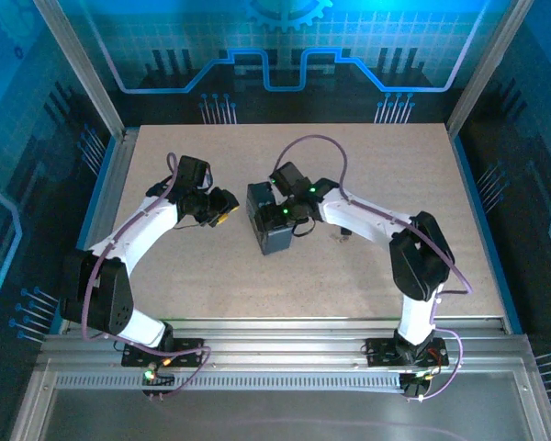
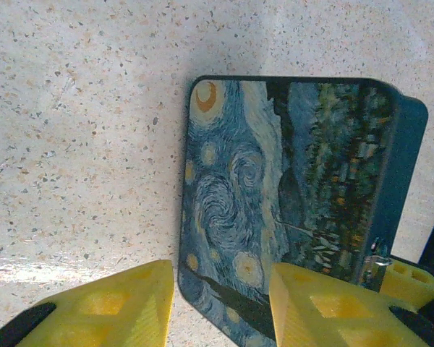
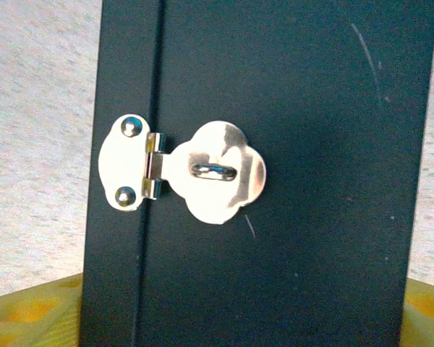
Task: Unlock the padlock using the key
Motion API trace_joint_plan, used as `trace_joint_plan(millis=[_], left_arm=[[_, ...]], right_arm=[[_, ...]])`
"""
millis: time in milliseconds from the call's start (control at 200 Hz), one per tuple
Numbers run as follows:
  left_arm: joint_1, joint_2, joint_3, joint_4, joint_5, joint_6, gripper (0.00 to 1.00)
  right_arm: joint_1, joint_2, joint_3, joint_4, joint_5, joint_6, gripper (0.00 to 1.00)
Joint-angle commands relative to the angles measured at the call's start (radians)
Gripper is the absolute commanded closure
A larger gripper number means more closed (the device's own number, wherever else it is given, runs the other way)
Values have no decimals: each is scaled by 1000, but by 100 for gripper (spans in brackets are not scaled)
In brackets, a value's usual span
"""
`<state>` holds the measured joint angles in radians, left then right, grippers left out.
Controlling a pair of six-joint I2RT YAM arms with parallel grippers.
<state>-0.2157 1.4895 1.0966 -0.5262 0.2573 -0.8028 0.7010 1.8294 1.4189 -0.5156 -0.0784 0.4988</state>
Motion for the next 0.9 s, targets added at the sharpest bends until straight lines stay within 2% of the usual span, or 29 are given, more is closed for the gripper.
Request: trace_joint_plan(millis=[0,125,295,375,495,620,895], left_arm=[[5,-14,6,-24,-11,34,60],[-5,-2,18,-37,-27,42,60],[-50,48,46,-45,-79,42,57],[-63,87,70,-39,-101,37,55],[-75,159,128,-38,-135,40,54],[-82,220,185,-47,-185,41,55],[-86,293,239,-56,-219,39,55]], right_arm=[[-74,-36,-123,224,-296,157,25],[-146,-17,-263,538,-489,361,25],[-187,62,-350,813,-583,535,22],[-198,105,-360,888,-611,574,21],[-211,139,-347,878,-618,546,19],[-226,153,-310,792,-616,466,16],[-247,136,-207,451,-525,241,5]])
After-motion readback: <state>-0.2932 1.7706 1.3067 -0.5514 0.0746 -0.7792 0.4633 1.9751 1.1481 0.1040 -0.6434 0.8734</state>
